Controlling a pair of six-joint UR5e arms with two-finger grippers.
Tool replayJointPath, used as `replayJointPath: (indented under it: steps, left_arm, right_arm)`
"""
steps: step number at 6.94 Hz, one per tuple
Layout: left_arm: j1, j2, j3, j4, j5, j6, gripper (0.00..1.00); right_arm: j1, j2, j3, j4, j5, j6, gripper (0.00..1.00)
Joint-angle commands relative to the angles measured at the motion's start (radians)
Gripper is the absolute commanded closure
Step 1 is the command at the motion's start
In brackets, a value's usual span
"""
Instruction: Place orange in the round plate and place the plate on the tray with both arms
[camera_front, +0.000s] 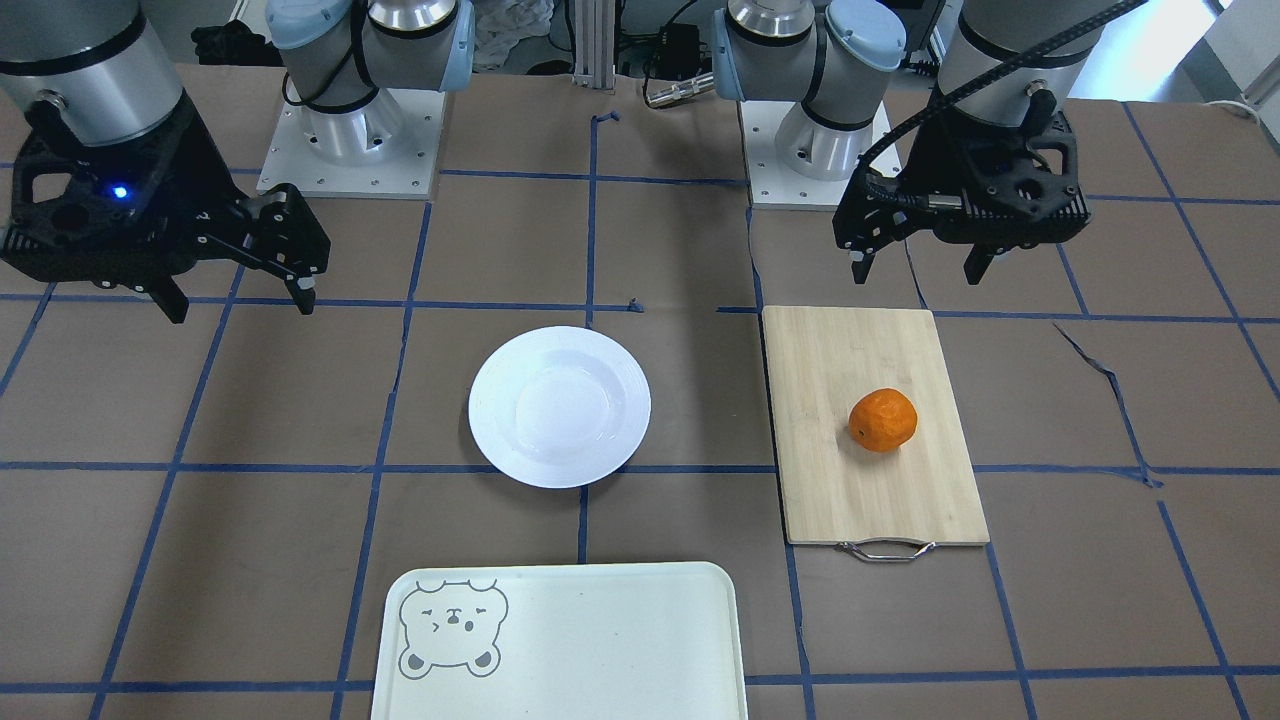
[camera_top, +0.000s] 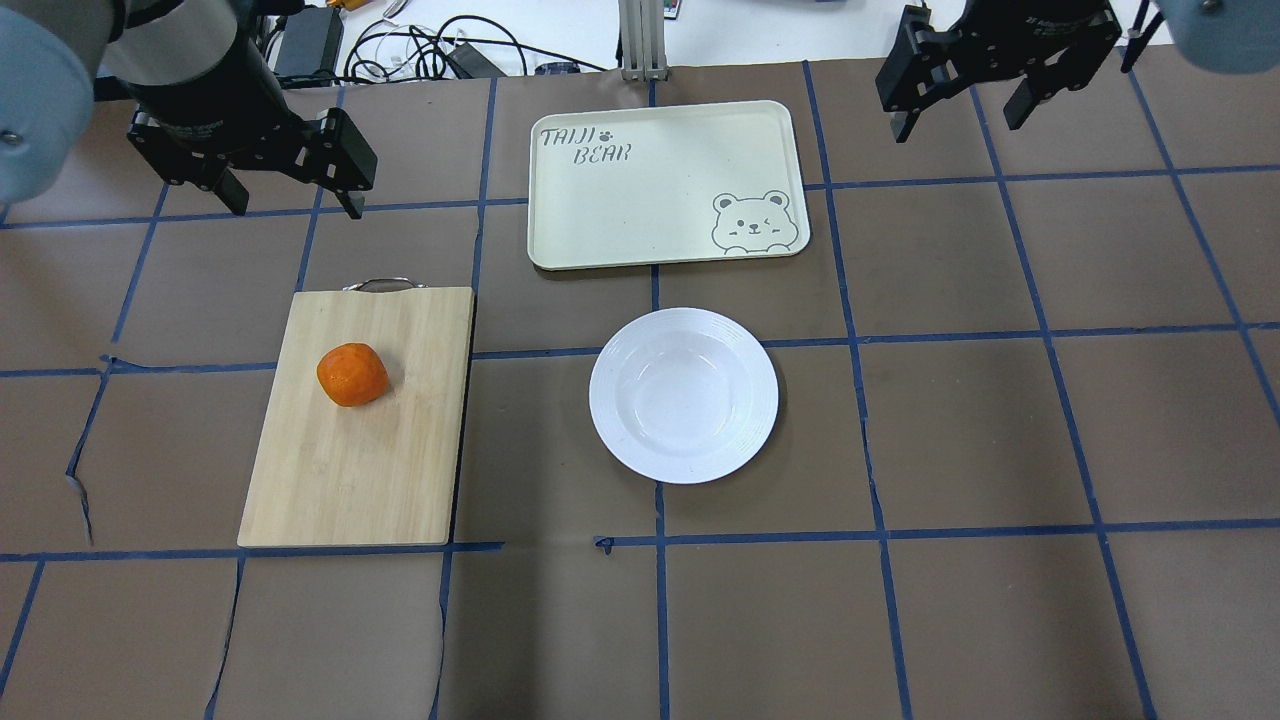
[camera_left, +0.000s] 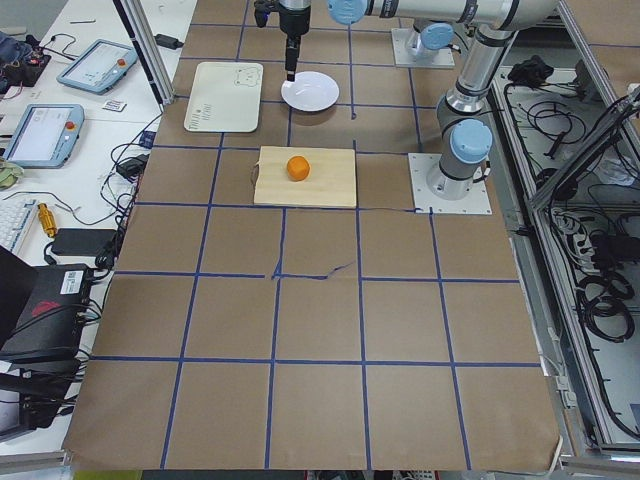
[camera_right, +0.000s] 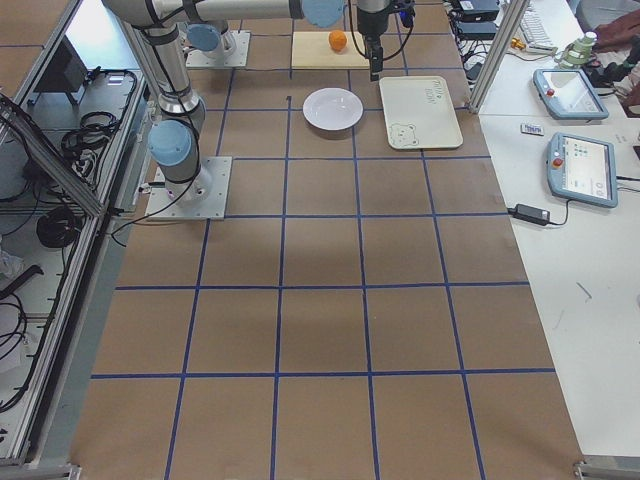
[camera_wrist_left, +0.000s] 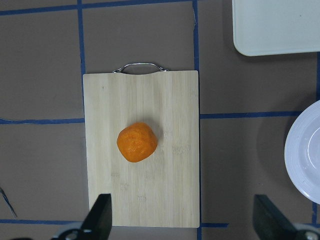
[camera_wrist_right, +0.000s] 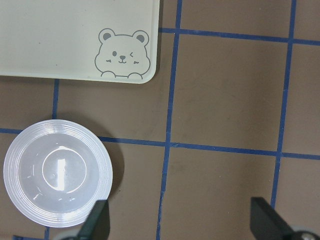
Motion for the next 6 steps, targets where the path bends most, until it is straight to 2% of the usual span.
replayJointPath:
  steps: [1,4,6]
  left_arm:
    - [-0.001,0.000,0.000,0.000,0.000,-0.001,0.00]
    - [-0.008,-0.006,-0.002,0.007,-0.037,-0.024,0.00]
    - [-0.008,-0.008,-0.002,0.009,-0.040,-0.052,0.00]
  right_arm:
    - [0.025,0.012,-0.006,0.103,-0.029,0.004,0.00]
    - [0.023,0.012,0.002,0.026,0.011,0.008,0.00]
    - [0.022,0.003,-0.004,0.026,0.010,0.008,0.00]
